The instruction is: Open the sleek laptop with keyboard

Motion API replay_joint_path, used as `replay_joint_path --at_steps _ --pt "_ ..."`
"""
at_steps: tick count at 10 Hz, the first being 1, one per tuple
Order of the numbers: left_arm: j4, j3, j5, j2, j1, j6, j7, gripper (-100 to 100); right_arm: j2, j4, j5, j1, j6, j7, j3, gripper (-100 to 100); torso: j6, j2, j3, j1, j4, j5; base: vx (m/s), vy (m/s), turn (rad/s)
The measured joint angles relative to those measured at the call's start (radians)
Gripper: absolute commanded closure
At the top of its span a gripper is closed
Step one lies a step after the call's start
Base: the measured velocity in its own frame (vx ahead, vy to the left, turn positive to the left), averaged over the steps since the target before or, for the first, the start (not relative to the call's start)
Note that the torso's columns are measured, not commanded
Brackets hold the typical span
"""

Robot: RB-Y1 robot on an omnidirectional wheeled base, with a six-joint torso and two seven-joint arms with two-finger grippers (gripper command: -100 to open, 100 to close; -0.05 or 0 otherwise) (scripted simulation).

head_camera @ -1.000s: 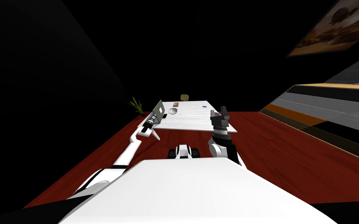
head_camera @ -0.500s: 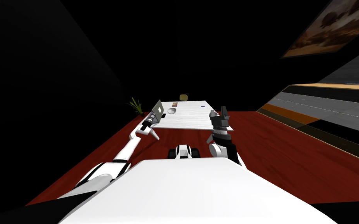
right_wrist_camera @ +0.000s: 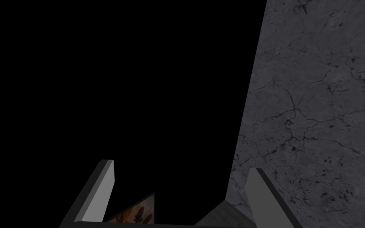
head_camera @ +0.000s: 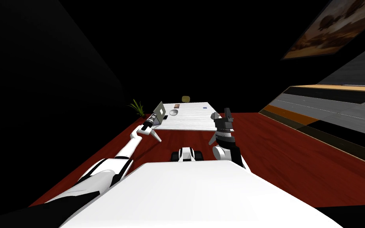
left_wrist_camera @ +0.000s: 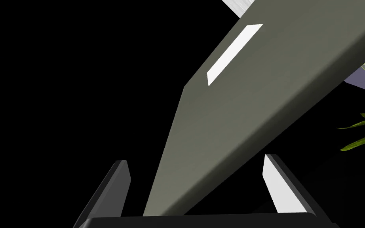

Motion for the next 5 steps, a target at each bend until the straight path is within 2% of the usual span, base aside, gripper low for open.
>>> replay_joint_path --at_steps 1,2,5 --pt "0.018 -0.004 0.015 0.014 -0.027 -0.017 0.0 -100 0.0 0.0 0.0 0.0 0.0 0.0 0.0 0 0.0 0.001 0.001 -0.001 0.0 0.0 -0.041 -0.041 0.001" --pt "0.045 -0.004 0.018 0.013 -0.042 -0.029 -0.003 -100 0.0 0.0 0.0 0.0 0.0 0.0 0.0 0 -0.001 0.0 0.0 0.001 0.0 0.0 -0.014 -0.021 0.004" --pt "0.127 -0.002 0.016 0.006 -0.048 -0.04 -0.009 -100 0.0 0.0 0.0 0.0 0.0 0.0 0.0 0 -0.001 -0.003 -0.001 0.004 -0.001 0.001 -0.014 -0.013 -0.014"
